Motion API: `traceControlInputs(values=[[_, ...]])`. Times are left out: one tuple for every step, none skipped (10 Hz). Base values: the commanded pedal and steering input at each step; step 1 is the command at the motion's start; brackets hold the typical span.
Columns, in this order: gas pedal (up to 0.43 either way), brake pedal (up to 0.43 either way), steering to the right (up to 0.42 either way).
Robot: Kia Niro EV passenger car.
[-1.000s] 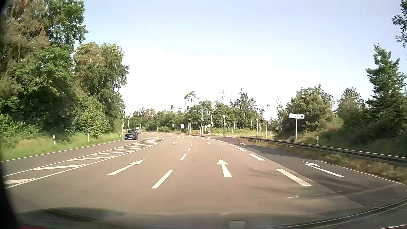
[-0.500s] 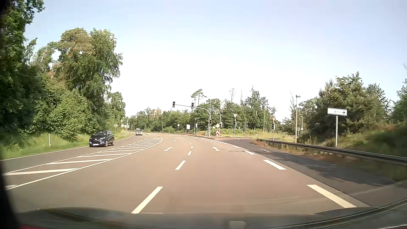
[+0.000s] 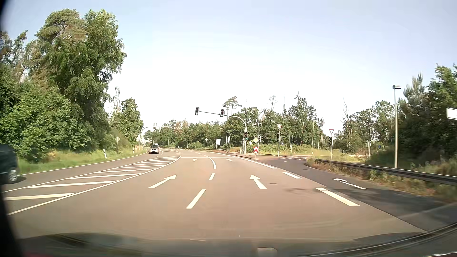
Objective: Follow the waypoints while adhering to traffic rules and regulations
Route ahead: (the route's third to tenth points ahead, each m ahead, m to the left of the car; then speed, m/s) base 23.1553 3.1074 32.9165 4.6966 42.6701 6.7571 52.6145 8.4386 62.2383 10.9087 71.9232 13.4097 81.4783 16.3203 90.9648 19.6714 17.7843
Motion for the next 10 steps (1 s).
traceControlInputs(values=[[0.177, 0.030, -0.019], [0.177, 0.024, -0.019], [0.177, 0.030, -0.019], [0.177, 0.030, -0.019], [0.177, 0.030, -0.019], [0.177, 0.030, -0.019], [0.177, 0.030, -0.019], [0.177, 0.024, -0.019], [0.177, 0.030, -0.019], [0.177, 0.030, -0.019]])
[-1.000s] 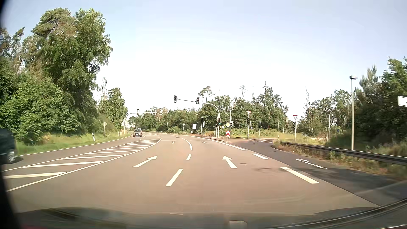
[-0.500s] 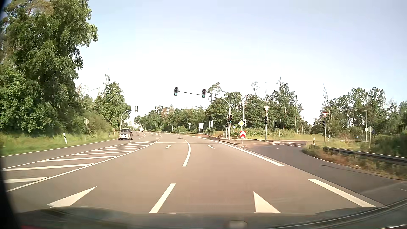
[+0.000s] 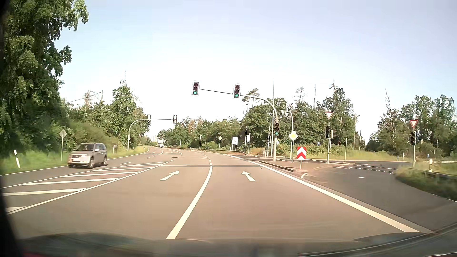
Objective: Follow the waypoints while adhering to traffic rules and regulations
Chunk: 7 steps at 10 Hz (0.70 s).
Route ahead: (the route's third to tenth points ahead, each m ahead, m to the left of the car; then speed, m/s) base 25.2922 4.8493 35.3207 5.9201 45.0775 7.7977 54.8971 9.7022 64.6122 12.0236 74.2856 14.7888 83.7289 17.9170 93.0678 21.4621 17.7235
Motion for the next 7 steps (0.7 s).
traceControlInputs(values=[[0.177, 0.024, -0.019], [0.177, 0.030, -0.019], [0.177, 0.030, -0.019], [0.177, 0.030, -0.019], [0.177, 0.030, -0.019], [0.177, 0.030, -0.019], [0.177, 0.024, -0.019]])
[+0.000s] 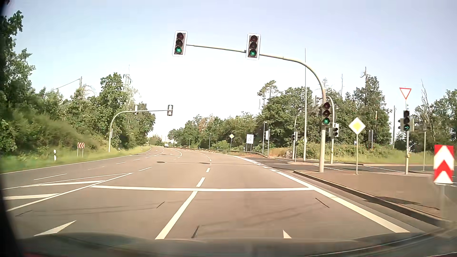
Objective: Follow the waypoints while adhering to traffic rules and regulations
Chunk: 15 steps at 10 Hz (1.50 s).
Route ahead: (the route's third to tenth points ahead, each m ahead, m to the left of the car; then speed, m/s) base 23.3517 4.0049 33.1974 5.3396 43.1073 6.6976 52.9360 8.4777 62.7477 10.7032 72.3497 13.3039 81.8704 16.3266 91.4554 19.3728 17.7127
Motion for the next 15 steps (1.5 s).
traceControlInputs(values=[[0.177, 0.030, -0.019], [0.177, 0.030, -0.019], [0.177, 0.030, -0.019], [0.177, 0.030, -0.019], [0.177, 0.030, -0.019], [0.177, 0.030, -0.019], [0.177, 0.030, -0.019], [0.177, 0.024, -0.019], [0.177, 0.030, -0.019], [0.177, 0.030, -0.019], [0.177, 0.030, -0.019], [0.177, 0.030, -0.019], [0.177, 0.024, -0.019], [0.177, 0.030, -0.019], [0.177, 0.030, -0.019]])
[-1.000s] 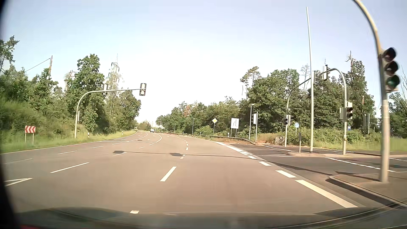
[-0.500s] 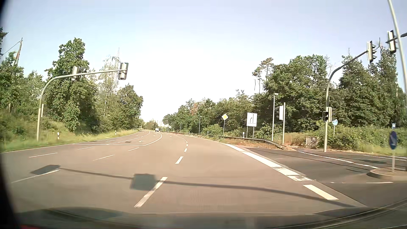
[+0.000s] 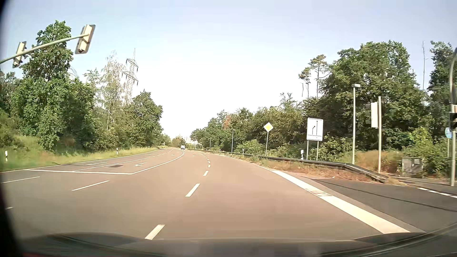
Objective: Follow the waypoints while adhering to traffic rules and regulations
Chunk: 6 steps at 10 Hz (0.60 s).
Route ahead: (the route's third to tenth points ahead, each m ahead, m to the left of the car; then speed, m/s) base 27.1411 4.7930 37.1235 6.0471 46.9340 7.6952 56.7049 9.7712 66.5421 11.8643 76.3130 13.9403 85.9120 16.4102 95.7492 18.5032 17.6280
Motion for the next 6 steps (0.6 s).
traceControlInputs(values=[[0.177, 0.030, -0.019], [0.177, 0.030, -0.019], [0.177, 0.030, -0.019], [0.177, 0.030, -0.019], [0.177, 0.030, -0.019], [0.177, 0.030, -0.019]])
